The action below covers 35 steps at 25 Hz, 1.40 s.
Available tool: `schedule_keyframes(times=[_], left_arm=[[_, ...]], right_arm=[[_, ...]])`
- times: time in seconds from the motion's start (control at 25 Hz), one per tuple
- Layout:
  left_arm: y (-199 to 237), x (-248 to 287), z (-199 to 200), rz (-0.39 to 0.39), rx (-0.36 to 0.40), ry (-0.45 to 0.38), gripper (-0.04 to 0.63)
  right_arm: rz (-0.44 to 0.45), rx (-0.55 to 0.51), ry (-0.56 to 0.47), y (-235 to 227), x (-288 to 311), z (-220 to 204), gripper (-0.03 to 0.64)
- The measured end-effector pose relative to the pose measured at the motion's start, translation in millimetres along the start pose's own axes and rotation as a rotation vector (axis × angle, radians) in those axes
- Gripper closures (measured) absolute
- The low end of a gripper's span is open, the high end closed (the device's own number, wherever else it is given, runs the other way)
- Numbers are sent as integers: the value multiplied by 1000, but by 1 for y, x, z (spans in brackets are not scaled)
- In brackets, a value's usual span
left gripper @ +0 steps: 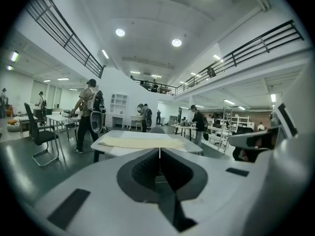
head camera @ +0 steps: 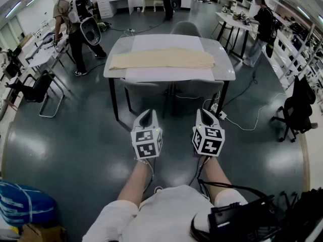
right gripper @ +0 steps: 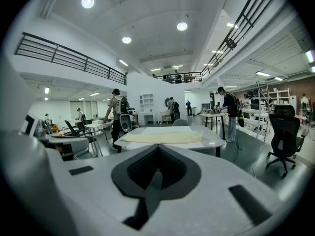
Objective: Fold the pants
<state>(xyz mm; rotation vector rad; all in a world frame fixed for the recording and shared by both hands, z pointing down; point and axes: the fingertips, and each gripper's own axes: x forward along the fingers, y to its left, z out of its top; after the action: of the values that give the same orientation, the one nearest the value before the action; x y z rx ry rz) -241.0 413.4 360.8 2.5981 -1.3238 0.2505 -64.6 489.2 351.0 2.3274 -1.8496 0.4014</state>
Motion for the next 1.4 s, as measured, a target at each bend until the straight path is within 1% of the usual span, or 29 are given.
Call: schedule_keyframes(times=[0.12, 0.28, 0.56, 0.76, 0.92, 1.08, 1.4], left_arm=[[2, -1, 5, 1, 4, -1, 583], [5, -2, 3, 4, 3, 2, 583], [15, -4, -9, 3, -1, 9, 583], [19, 6, -17, -7, 6, 36, 583], [19, 37, -16, -9, 12, 40, 583], [19, 85, -8, 1, 13, 42, 583], [2, 191, 37, 29, 26, 21, 583]], right_arm=[[12, 6, 7, 2, 1, 3, 626], [17, 46, 7, 2, 2, 0, 625], [-12, 30, 23, 6, -1, -16, 624], [-15, 18, 46, 8, 10, -22, 624], [-11, 10, 44, 0, 40, -19, 624], [0, 22, 47, -17, 86, -12, 624], [35, 24, 37, -71, 182, 34, 624]])
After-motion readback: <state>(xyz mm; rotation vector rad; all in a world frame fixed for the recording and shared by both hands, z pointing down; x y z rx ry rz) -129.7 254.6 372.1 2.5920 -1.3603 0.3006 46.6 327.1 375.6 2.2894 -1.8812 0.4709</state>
